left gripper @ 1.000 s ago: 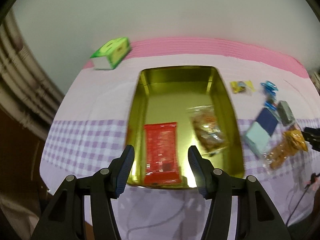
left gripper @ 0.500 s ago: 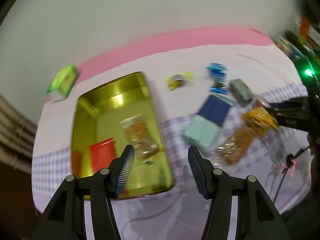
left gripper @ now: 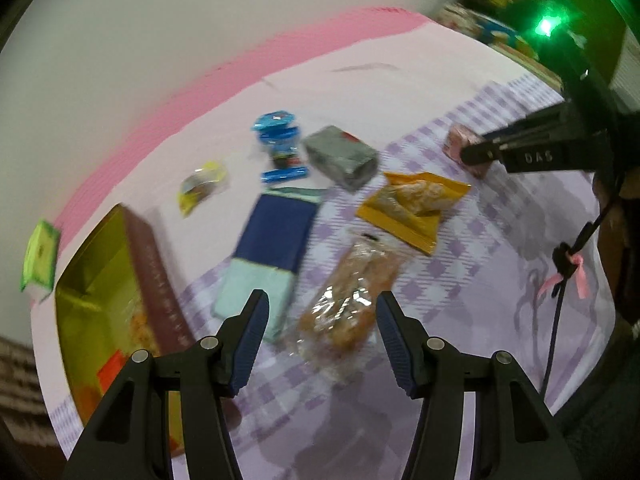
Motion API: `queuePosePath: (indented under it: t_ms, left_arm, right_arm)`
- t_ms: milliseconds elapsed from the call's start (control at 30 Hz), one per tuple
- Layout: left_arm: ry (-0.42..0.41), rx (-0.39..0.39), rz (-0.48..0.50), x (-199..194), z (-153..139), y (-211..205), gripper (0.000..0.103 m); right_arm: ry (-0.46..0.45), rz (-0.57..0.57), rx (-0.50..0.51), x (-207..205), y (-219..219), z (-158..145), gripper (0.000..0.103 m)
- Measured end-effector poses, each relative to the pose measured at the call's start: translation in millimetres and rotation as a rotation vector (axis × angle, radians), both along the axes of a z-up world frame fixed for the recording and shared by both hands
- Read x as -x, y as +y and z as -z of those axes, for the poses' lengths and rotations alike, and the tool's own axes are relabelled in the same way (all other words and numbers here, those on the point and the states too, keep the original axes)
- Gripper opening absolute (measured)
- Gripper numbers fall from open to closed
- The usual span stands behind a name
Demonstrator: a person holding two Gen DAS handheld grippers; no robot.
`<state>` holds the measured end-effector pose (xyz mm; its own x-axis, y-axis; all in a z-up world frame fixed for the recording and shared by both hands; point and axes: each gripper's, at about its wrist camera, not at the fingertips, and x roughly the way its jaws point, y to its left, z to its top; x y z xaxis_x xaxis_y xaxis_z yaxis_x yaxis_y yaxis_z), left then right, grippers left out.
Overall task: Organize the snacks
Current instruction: 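Grasp the pink-and-white wrapped snack with the right tool, then grasp the clear pastry bag with the left tool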
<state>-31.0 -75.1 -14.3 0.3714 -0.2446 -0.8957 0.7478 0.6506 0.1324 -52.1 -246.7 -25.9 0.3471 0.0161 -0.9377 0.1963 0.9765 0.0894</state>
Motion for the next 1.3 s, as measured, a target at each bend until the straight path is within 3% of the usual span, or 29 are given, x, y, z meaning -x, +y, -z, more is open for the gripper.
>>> queuePosePath:
  t_ms: [500, 767, 1033, 1300]
  left_arm:
    - [0.076, -0.055, 0.093, -16, 30, -28, 0.057]
    - [0.13, -0.017, 0.007, -34, 38, -31, 0.057]
    - [0.2, 0.03, -0.098, -34, 43, -17, 0.042]
    - [0.226, 0.044, -0.185, -28, 41, -5, 0.038]
  right_arm:
    - [-0.015, 0.037, -0.037, 9, -7, -1, 0.022]
    - [-0.02, 0.045, -0.046, 9, -8, 0, 0.022]
    - [-0.016, 0.047, -0.037, 8, -7, 0, 0.023]
    - [-0.017, 0.048, -0.027, 8, -6, 2, 0.023]
